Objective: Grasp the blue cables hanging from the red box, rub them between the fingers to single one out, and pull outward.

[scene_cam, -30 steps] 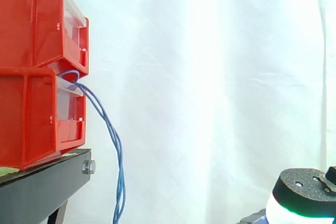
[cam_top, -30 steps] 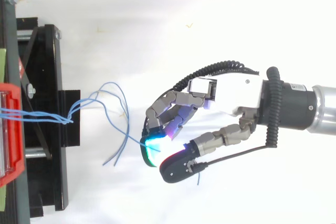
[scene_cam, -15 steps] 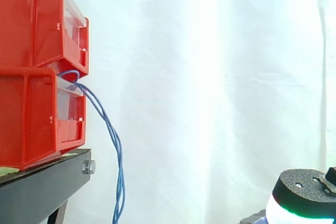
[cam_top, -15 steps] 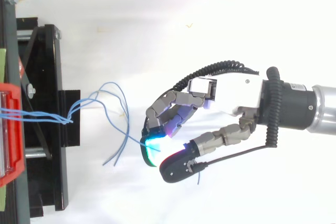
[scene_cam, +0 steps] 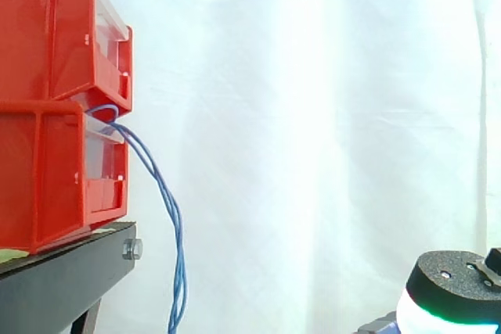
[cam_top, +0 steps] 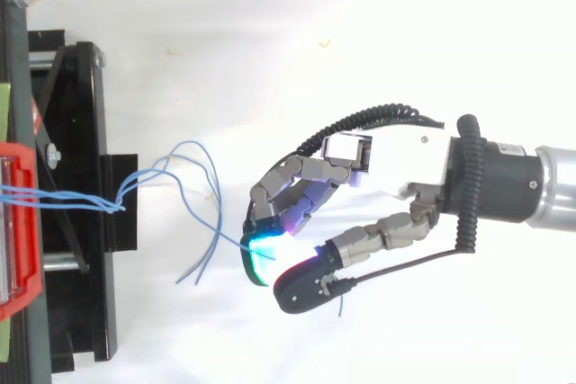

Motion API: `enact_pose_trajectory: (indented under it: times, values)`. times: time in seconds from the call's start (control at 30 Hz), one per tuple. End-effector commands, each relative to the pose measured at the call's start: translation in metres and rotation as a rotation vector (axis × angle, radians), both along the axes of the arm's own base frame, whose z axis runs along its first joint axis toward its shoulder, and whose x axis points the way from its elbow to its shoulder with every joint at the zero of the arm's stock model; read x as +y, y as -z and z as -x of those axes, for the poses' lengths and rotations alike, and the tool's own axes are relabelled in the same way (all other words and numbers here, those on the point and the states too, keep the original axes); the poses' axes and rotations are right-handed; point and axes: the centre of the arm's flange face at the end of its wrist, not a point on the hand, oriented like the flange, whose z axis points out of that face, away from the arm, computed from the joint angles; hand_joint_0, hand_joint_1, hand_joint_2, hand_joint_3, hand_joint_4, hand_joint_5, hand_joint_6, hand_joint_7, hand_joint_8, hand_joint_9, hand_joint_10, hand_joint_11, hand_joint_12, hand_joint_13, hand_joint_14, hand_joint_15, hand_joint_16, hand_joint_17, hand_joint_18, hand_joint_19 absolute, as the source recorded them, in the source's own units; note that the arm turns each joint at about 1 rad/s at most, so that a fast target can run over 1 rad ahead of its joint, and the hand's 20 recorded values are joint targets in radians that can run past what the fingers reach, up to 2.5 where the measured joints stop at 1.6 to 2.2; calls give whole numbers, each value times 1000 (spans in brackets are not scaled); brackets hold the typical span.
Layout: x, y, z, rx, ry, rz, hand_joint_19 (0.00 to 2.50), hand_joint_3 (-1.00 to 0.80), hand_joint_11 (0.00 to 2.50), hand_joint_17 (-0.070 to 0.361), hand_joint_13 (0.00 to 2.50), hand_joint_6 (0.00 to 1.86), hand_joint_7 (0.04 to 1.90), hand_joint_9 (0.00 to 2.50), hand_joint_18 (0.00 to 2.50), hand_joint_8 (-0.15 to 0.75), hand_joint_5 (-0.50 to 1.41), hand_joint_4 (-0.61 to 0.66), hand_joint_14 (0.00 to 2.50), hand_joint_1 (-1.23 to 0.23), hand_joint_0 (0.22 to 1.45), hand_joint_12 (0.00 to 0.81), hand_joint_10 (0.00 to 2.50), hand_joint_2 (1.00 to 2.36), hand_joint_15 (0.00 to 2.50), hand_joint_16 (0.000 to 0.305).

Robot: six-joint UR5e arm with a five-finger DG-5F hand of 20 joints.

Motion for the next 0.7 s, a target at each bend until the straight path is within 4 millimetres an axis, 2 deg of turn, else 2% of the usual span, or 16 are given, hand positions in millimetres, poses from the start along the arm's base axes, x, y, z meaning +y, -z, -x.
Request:
enact_pose_trajectory:
  times: [0.0, 0.67]
  values:
    - [0, 0, 0, 0, 0, 0, 412, -254, 0, 124, 589, 930, 1129, 917, 513, 399, -119, 93, 15, -658, 586, 385, 1, 1010, 383, 55]
    - [0, 1, 1, 3, 0, 1, 448, -244, 70, 122, 742, 928, 1088, 985, 602, 390, -112, 82, 18, -671, 588, 388, 0, 1009, 498, 54]
